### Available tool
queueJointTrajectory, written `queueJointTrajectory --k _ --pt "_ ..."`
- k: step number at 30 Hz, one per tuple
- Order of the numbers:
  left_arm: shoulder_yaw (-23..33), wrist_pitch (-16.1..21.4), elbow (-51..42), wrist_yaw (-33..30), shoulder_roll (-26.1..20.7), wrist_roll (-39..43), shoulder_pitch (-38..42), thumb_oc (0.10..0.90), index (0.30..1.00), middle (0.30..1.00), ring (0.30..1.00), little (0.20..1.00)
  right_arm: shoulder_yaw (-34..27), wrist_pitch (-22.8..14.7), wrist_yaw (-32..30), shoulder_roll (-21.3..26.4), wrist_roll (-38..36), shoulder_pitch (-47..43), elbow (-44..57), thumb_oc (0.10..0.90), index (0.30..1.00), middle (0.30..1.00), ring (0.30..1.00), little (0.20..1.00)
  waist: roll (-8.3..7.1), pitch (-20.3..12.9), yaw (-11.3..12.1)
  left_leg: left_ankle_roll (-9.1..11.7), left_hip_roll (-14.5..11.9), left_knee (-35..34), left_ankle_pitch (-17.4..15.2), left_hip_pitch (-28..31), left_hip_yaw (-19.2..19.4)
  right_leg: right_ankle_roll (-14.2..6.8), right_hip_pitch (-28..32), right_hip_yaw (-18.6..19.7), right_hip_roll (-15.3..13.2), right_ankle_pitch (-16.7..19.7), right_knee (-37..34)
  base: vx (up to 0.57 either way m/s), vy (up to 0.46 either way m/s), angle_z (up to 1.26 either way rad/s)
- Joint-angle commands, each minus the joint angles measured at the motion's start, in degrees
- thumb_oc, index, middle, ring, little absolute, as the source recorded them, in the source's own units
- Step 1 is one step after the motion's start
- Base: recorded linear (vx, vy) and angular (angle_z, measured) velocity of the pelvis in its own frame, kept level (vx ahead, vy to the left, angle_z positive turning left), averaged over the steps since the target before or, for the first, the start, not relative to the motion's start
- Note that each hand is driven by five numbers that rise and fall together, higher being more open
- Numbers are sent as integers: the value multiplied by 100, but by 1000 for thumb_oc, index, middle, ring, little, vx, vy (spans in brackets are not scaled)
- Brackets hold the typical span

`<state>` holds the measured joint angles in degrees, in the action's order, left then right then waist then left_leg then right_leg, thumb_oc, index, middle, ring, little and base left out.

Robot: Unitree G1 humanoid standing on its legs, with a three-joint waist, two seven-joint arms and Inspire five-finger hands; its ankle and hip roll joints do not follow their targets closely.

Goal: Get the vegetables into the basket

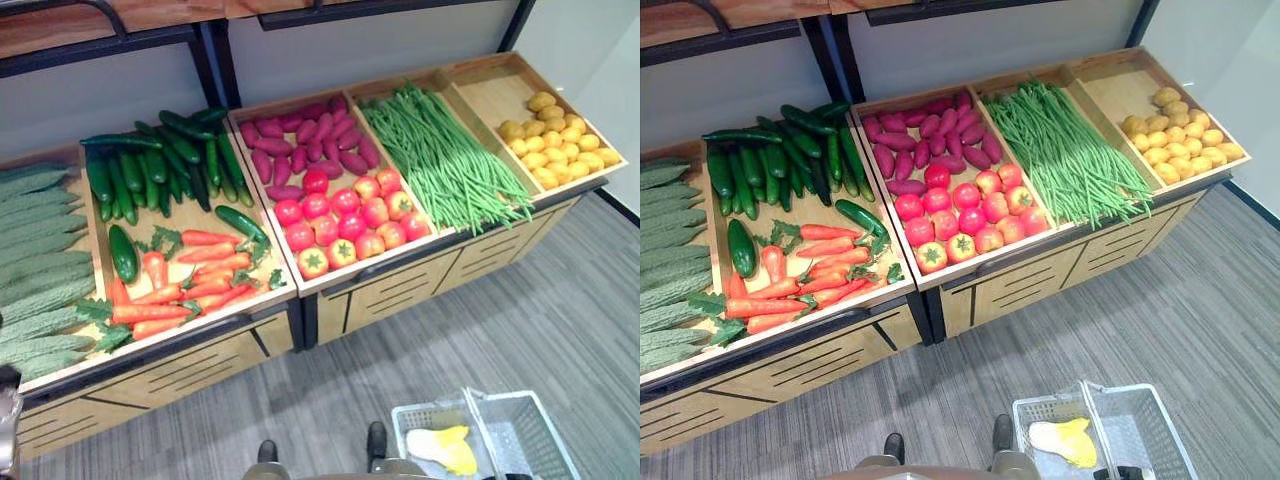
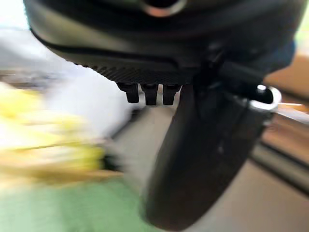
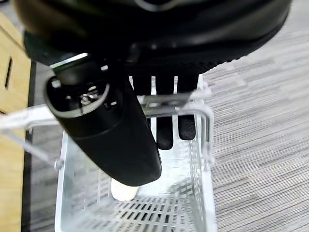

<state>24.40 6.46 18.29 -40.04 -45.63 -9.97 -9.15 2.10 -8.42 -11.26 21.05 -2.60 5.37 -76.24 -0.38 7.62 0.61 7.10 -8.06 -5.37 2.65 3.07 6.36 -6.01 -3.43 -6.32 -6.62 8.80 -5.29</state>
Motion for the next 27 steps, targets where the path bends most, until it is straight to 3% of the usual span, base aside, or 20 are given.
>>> queueJointTrajectory --k 1,3,4,5,10,15,18,27 --pt "-24 135 -136 495 -543 -996 309 900 1000 1000 1000 1000 32 -52 -121 266 -42 -282 55 400 300 300 300 300 -164 176 -122 -54 121 37 -142 -71 -171 -502 497 -129 -371 -460 29 -11 26 -5" --pt "-305 562 -625 1131 -846 -955 248 900 1000 1000 1000 1000 31 -59 -79 350 -8 -295 224 400 300 300 300 300 -143 192 -178 -53 127 37 -128 -70 -143 -513 479 -112 -384 -429 29 -22 32 -4" --pt "-345 596 -619 1221 -933 -783 250 900 1000 1000 1000 1000 31 -49 -65 388 17 -289 263 400 300 300 300 300 -144 189 -175 -50 130 37 -126 -68 -133 -519 472 -100 -392 -418 29 -36 40 -3" --pt "-553 845 -615 1659 -1258 -484 326 900 1000 1000 1000 1000 78 -76 5 440 44 -302 421 400 300 300 300 300 -127 198 -234 -46 134 37 -116 -77 -101 -523 449 -74 -400 -387 29 -24 33 -4" --pt "-1466 1043 392 2311 -1799 21 899 900 1000 1000 1000 1000 216 -147 167 554 80 -345 621 400 300 300 300 300 -123 202 -345 -43 144 37 -101 -73 1 -554 376 27 -411 -325 29 -15 29 -10" --pt "-2485 1108 793 2994 -2211 113 1470 900 1000 1000 1000 1000 265 -228 238 591 174 -330 727 400 300 300 300 300 -124 246 -427 -46 139 37 -78 -90 57 -578 303 98 -410 -285 29 -6 14 -11" --pt "-3008 1039 1117 3169 -2121 79 1892 900 1000 1000 1000 1000 300 -233 253 622 235 -395 784 400 300 300 300 300 -141 316 -456 -48 141 37 -52 -133 82 -586 247 123 -419 -256 29 -15 21 -3" --pt "-3364 935 1117 3044 -2013 -149 2395 900 1000 1000 1000 1000 381 -202 198 647 266 -589 763 400 300 300 300 300 -165 492 -471 -51 143 37 -7 -278 70 -584 103 153 -424 -209 31 -9 3 0"
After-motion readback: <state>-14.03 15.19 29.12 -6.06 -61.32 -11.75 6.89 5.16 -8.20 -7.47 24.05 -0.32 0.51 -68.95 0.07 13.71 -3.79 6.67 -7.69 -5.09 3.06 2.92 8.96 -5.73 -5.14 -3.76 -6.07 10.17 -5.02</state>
